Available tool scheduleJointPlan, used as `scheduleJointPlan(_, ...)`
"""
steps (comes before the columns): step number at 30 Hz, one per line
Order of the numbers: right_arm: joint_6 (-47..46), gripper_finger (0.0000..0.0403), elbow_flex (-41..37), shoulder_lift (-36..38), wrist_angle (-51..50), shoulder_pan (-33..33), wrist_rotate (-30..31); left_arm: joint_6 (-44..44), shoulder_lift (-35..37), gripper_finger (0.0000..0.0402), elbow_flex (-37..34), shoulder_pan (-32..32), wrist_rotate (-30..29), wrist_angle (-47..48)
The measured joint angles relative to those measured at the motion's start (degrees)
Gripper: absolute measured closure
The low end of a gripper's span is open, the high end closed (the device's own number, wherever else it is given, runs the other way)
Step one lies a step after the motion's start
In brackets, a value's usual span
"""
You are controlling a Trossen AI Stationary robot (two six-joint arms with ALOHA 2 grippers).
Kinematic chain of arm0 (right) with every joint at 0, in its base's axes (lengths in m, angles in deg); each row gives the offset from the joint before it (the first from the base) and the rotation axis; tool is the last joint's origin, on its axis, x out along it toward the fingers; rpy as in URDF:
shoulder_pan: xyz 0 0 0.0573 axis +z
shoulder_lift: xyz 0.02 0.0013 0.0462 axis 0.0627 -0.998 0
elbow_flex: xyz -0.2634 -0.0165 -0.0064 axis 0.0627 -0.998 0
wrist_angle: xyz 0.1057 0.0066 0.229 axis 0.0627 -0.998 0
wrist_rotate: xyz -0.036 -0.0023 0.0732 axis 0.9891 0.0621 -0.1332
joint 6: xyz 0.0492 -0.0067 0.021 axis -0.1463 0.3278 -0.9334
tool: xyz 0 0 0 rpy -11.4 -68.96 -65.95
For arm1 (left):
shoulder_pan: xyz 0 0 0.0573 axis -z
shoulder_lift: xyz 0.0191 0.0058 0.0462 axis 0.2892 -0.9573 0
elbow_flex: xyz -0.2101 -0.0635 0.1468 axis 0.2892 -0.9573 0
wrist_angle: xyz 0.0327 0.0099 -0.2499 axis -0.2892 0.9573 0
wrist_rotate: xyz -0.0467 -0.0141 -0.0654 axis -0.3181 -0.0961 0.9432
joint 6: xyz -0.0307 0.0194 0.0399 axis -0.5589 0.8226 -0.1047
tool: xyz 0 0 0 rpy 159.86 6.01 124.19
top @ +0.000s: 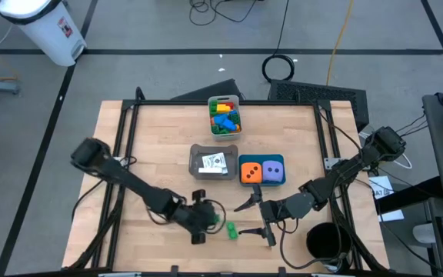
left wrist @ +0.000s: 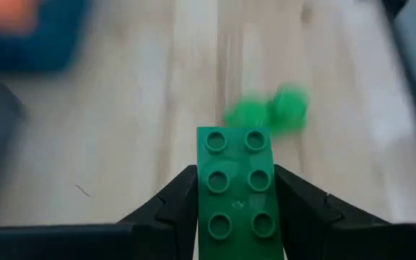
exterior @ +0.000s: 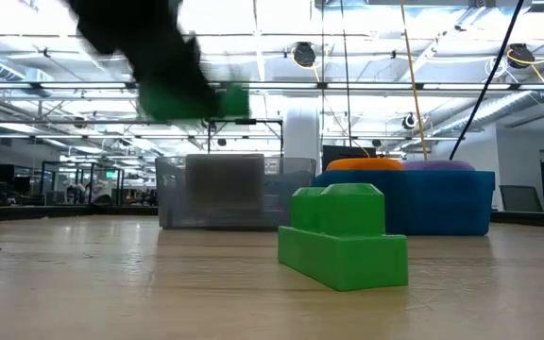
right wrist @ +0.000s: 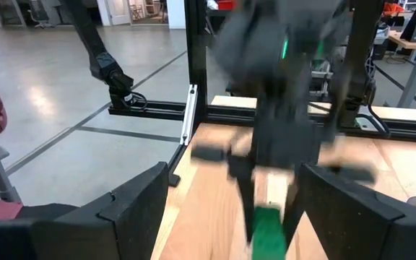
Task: Pick & Place Toys
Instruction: Put the green game piece into the gray bin
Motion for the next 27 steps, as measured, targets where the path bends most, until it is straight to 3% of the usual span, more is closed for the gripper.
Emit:
scheduleJointPlan(7,0.75,0.0110,0.00,-0.02,-0.18,0.00,0.02,11.06,13.67,0.0256,0.17,-1.94,-13.16,-0.80)
scheduleJointPlan(11,2.76,0.0110,0.00,0.00,0.01,0.00,0.02,16.51,18.92,0.0256,0.17,-7.32,-14.66,-0.62)
scheduleJointPlan(18,9.34,0.0110,0.00,-0.02,0.52,-0.73,0.03,21.75,20.94,0.0256,0.22,-23.62,-6.03,-0.74)
scheduleJointPlan(27,15.14,0.0110,0.00,-0.02,1.38,-3.86,0.03,21.67,14.87,0.0256,0.24,-44.04,10.71,-4.10)
